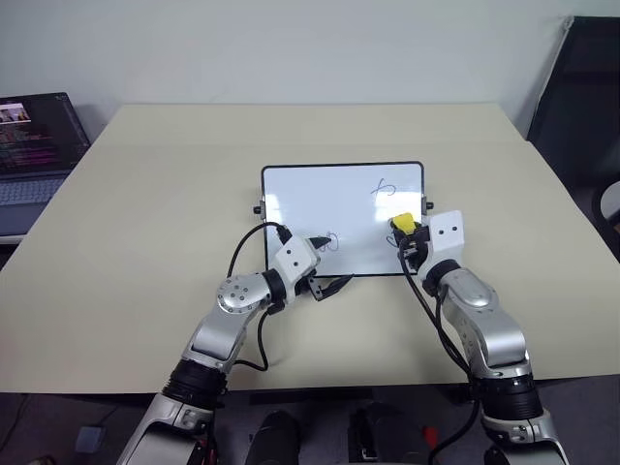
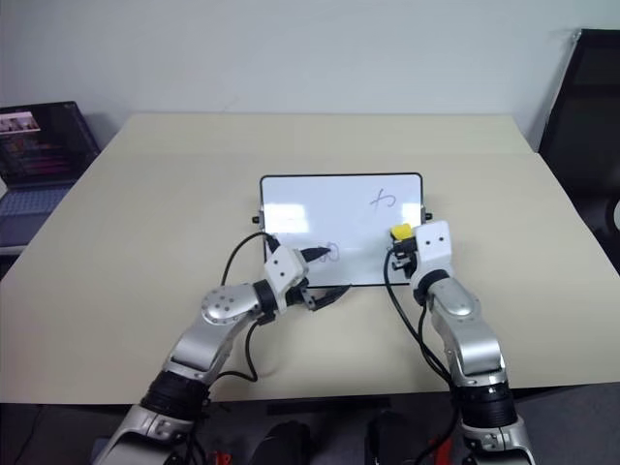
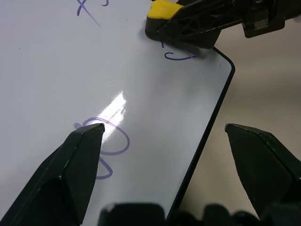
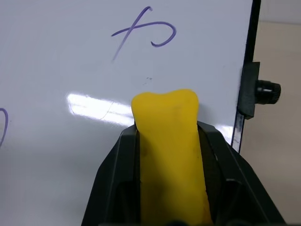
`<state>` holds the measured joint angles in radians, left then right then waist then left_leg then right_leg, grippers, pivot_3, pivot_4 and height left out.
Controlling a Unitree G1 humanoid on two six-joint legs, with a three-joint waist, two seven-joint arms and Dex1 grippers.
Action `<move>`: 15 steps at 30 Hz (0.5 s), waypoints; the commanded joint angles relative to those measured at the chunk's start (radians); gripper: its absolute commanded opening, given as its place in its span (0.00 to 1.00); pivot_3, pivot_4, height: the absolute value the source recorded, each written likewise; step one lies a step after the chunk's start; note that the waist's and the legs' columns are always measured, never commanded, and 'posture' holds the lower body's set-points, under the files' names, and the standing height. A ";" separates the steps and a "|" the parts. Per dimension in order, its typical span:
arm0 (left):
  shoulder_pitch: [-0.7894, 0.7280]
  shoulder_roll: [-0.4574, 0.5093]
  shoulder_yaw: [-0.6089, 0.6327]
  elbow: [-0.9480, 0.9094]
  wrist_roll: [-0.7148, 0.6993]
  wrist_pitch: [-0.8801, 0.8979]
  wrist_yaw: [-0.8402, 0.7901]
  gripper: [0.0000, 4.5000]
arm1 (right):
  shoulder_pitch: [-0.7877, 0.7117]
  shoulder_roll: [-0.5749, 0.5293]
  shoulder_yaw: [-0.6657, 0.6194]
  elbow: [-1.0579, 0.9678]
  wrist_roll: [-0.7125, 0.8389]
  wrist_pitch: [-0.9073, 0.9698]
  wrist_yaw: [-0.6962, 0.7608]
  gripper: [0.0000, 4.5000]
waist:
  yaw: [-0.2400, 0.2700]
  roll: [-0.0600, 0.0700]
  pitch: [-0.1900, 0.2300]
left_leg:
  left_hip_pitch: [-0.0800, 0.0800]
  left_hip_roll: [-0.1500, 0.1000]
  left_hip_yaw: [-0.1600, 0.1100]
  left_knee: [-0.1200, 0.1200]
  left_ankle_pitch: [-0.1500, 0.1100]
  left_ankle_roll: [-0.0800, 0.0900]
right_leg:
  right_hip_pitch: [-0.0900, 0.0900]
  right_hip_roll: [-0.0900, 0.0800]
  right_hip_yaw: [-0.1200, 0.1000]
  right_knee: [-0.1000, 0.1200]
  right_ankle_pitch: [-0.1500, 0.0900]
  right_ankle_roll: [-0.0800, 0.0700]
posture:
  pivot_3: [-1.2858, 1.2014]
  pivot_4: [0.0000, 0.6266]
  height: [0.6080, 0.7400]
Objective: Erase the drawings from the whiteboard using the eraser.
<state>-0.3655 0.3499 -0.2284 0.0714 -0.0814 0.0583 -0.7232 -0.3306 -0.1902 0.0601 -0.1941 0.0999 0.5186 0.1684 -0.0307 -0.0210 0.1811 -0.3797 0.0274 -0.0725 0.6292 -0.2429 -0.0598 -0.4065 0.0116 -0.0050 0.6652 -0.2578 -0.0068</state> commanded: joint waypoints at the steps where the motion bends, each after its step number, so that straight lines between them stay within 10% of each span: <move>1: 0.000 0.005 0.020 -0.036 -0.008 -0.010 0.001 1.00 | -0.014 -0.003 0.006 -0.002 -0.013 0.016 0.003 0.27 | 0.000 0.000 0.000 | 0.000 0.000 0.000 0.000 0.000 0.000 | 0.000 0.000 0.000 0.000 0.000 0.000 | 0.52 0.24 1.00; 15: 0.000 0.009 0.063 -0.046 -0.005 -0.043 0.026 1.00 | 0.119 -0.153 0.034 -0.158 -0.030 0.248 0.089 0.27 | 0.002 -0.001 -0.001 | 0.001 0.000 0.000 0.001 0.000 0.000 | 0.001 0.000 0.000 0.000 0.001 0.001 | 0.52 0.24 1.00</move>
<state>-0.3645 0.3551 -0.1835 0.0697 -0.0817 0.0340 -0.7057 -0.2307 -0.3326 0.0993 -0.3472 0.0698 0.7177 0.2503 -0.0287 -0.0216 0.1802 -0.3784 0.0275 -0.0725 0.6305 -0.2428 -0.0597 -0.4053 0.0116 -0.0050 0.6656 -0.2564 -0.0060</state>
